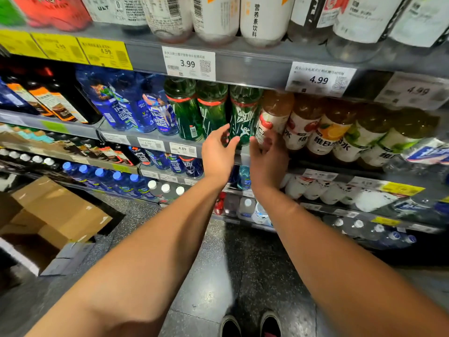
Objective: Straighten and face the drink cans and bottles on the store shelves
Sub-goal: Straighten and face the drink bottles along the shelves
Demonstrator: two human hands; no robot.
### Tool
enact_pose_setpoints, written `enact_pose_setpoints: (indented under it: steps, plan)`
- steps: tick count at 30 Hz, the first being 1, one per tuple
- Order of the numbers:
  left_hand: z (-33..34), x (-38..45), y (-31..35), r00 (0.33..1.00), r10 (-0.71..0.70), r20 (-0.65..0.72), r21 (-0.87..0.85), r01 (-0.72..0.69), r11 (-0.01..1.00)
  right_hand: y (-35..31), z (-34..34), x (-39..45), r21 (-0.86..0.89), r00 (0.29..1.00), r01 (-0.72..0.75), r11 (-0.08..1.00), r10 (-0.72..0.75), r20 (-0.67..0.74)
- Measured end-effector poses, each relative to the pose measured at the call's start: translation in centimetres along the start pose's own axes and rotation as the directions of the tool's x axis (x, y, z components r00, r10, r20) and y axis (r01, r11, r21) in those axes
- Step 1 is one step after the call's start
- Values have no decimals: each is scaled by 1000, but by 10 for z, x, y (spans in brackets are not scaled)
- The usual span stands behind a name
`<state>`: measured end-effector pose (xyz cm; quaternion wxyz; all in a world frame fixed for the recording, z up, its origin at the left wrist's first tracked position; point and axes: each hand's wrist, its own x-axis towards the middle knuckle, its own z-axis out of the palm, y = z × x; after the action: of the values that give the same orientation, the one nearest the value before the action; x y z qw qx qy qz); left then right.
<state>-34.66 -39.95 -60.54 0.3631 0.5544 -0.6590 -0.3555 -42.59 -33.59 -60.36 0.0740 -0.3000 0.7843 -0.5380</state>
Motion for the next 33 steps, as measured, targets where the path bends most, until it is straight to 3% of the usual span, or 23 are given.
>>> enact_pose_setpoints:
  steps: [6,10,16,22,26,33]
  plan:
    - [-44,-8,-3,991,-87,-99,34,91,995,-38,5,-12,85,972,-23,996,3,236]
    - [-83,-3,-16,976,-134,-170,22,139,990,-55,19,-22,101,908,6,995,-48,417]
    - [-136,27,-52,964,-139,-226,9,145,989,-90,66,-49,136,845,-44,990,-36,533]
    - [-187,82,-104,958,-131,-255,-34,126,991,-116,154,-72,29,878,8,1000,-21,479]
    - [-208,123,-128,958,-126,-258,-54,116,992,-127,190,-77,-37,964,-19,999,28,264]
    - [-219,171,-157,996,-46,-82,-79,39,996,-126,237,-83,-55,994,-89,995,92,55]
